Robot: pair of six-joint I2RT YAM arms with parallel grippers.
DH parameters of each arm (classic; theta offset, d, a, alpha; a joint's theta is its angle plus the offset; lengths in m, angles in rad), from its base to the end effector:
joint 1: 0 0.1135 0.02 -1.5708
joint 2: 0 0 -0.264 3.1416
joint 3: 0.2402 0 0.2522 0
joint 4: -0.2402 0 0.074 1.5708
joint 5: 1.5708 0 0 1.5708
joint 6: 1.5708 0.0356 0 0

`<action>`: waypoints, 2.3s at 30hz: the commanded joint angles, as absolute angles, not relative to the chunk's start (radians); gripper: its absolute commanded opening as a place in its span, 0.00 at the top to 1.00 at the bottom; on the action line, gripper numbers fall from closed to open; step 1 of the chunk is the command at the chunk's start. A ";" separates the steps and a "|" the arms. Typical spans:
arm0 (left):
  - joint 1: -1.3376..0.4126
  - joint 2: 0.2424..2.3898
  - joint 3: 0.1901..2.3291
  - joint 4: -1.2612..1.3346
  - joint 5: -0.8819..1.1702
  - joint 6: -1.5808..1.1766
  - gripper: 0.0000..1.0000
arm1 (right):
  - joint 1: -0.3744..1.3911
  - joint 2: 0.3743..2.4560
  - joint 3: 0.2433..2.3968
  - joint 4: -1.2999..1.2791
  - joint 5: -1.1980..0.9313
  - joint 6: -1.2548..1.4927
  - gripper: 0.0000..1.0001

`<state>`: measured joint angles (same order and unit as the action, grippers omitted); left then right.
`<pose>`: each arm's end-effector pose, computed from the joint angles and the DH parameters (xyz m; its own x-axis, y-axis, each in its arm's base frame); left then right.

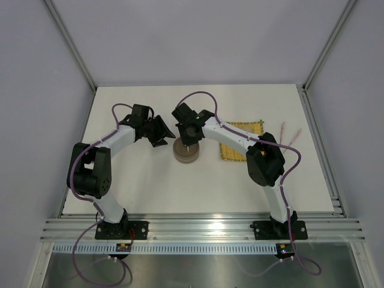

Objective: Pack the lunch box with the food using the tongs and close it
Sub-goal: Close the box lid on the packing box.

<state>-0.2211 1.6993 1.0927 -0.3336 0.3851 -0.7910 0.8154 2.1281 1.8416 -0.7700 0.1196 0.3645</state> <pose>0.3409 -0.0903 0.1986 -0.8523 -0.4838 -0.1988 -0.2655 0.7276 -0.6326 0.3221 0.3359 0.2307 -0.8010 -0.3343 -0.4966 -0.4249 0.9018 0.0783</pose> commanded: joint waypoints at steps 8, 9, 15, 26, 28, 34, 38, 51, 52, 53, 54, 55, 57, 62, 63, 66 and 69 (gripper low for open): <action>-0.215 1.684 1.040 -0.222 0.422 -0.870 0.49 | 0.822 2.111 1.824 -0.716 0.149 0.524 1.00; -0.213 1.680 1.037 -0.230 0.416 -0.868 0.50 | 0.822 2.109 1.822 -0.718 0.155 0.543 1.00; -0.215 1.559 1.029 -0.325 0.290 -0.798 0.48 | 0.822 2.037 1.782 -0.666 0.117 0.508 0.57; -0.293 1.394 1.115 -0.549 0.014 -0.627 0.56 | 0.743 1.816 1.583 -0.551 0.141 0.518 0.76; -0.311 1.410 1.131 -0.551 0.038 -0.618 0.67 | 0.713 1.831 1.569 -0.558 0.112 0.534 0.96; -0.347 1.492 1.118 -0.509 0.133 -0.621 1.00 | 0.710 1.884 1.592 -0.561 0.020 0.503 1.00; -0.357 1.526 1.112 -0.482 0.163 -0.621 1.00 | 0.712 1.934 1.634 -0.581 -0.023 0.482 1.00; -0.360 1.618 1.075 -0.456 0.175 -0.620 1.00 | 0.726 2.037 1.623 -0.600 -0.025 0.489 1.00; -0.362 1.609 1.077 -0.459 0.169 -0.618 1.00 | 0.726 2.025 1.623 -0.598 -0.022 0.488 1.00; -0.362 1.600 1.077 -0.463 0.166 -0.618 1.00 | 0.726 2.010 1.623 -0.598 -0.018 0.486 1.00; -0.362 1.591 1.080 -0.466 0.158 -0.617 1.00 | 0.726 1.981 1.624 -0.597 -0.009 0.485 1.00; -0.367 1.563 1.086 -0.469 0.140 -0.614 1.00 | 0.726 1.962 1.624 -0.595 -0.005 0.485 1.00; -0.373 1.539 1.103 -0.489 0.094 -0.604 1.00 | 0.724 1.916 1.623 -0.591 0.030 0.483 1.00; -0.451 1.514 1.225 -0.607 -0.063 -0.549 0.96 | 0.701 1.848 1.586 -0.551 0.068 0.495 1.00; -0.465 1.517 1.244 -0.621 -0.105 -0.535 0.86 | 0.693 1.855 1.580 -0.551 0.061 0.499 0.99; -0.512 1.542 1.308 -0.666 -0.155 -0.535 0.59 | 0.669 1.879 1.566 -0.558 0.015 0.502 0.90; -0.549 1.572 1.357 -0.690 -0.181 -0.519 0.39 | 0.641 1.882 1.531 -0.545 -0.044 0.520 0.77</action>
